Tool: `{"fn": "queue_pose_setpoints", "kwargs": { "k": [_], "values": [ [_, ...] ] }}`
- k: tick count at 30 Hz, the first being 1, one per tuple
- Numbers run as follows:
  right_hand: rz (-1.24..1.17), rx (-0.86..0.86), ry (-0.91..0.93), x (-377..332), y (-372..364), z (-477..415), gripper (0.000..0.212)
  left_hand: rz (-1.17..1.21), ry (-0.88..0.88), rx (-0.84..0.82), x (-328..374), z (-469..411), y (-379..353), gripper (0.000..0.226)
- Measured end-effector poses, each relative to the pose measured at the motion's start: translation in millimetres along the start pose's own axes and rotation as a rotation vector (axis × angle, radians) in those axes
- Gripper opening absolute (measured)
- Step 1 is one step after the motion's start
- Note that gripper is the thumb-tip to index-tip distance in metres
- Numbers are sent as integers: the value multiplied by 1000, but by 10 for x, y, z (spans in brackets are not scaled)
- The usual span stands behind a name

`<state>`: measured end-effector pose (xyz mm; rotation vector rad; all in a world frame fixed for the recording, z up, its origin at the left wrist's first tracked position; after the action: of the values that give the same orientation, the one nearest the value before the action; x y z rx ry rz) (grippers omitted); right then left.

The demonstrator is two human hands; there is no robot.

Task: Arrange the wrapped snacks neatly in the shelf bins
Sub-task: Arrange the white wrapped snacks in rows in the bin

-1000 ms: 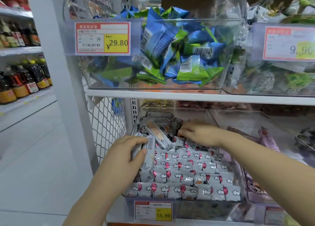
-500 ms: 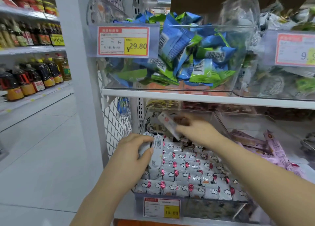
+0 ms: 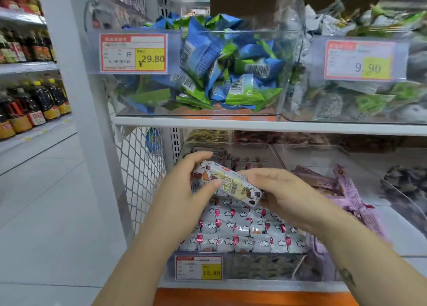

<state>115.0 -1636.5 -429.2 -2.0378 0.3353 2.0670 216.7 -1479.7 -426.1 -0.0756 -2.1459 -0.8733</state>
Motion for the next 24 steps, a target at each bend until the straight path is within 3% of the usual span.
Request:
{"fn": "queue_pose_setpoints", "kwargs": {
  "k": [3, 7, 12, 18, 21, 24],
  "values": [
    [346, 82, 45, -31, 85, 64, 19, 27, 25, 30, 40, -14, -75, 44],
    [661, 70, 160, -115, 152, 124, 27, -6, 5, 5, 157, -3, -174, 51],
    [773, 61, 184, -98, 303, 192, 37, -63, 23, -103, 239, 54, -240, 38],
    [918, 332, 111, 3, 769, 183, 44, -215, 50, 36, 256, -199, -176, 30],
    [842, 341, 22, 89, 878, 184, 45, -357, 60, 55, 314, -511, -255, 15],
    [806, 304, 24, 116, 872, 181, 43, -463, 53, -60, 324, -769, -475, 30]
  ]
}}
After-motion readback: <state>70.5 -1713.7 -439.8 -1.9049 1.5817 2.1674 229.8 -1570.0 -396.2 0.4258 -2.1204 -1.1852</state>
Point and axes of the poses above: each hand's wrist, its own z-axis away from the middle knuckle, its own y-axis out of the back of the hand, x = y × z, the point moved 2 cm from there along -z, towards the middle knuckle, and after that the axes turned 5 degrees about -z, right-handed, at the moved point
